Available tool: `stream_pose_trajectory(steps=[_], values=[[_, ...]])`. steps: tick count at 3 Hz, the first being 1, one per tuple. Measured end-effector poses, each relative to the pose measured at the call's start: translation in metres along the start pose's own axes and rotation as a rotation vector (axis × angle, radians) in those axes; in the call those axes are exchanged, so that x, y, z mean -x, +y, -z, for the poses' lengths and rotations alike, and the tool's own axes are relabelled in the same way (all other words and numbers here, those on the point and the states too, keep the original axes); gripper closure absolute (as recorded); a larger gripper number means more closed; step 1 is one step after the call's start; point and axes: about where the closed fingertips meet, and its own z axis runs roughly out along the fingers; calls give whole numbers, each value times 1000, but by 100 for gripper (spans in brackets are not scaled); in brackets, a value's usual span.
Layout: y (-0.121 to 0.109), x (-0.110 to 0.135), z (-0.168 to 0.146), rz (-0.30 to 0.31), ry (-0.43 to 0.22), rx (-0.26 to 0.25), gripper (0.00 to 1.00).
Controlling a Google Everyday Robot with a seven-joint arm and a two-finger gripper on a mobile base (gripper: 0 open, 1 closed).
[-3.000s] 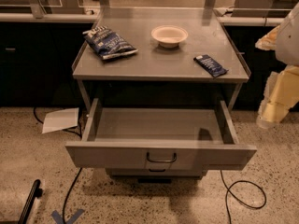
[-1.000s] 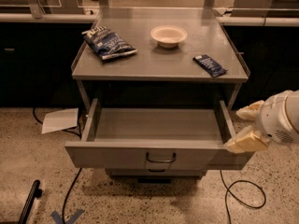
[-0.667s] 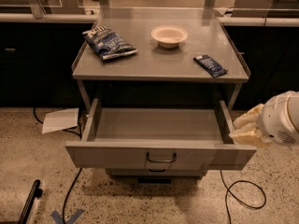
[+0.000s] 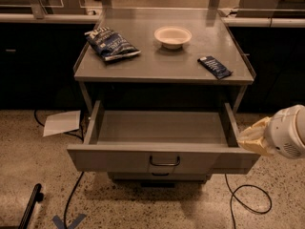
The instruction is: Close top drawer
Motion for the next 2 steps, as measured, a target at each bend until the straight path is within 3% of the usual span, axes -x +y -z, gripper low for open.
stream_pose_trajectory(steps=[2], values=[[1, -50, -97, -182, -76, -2, 100]])
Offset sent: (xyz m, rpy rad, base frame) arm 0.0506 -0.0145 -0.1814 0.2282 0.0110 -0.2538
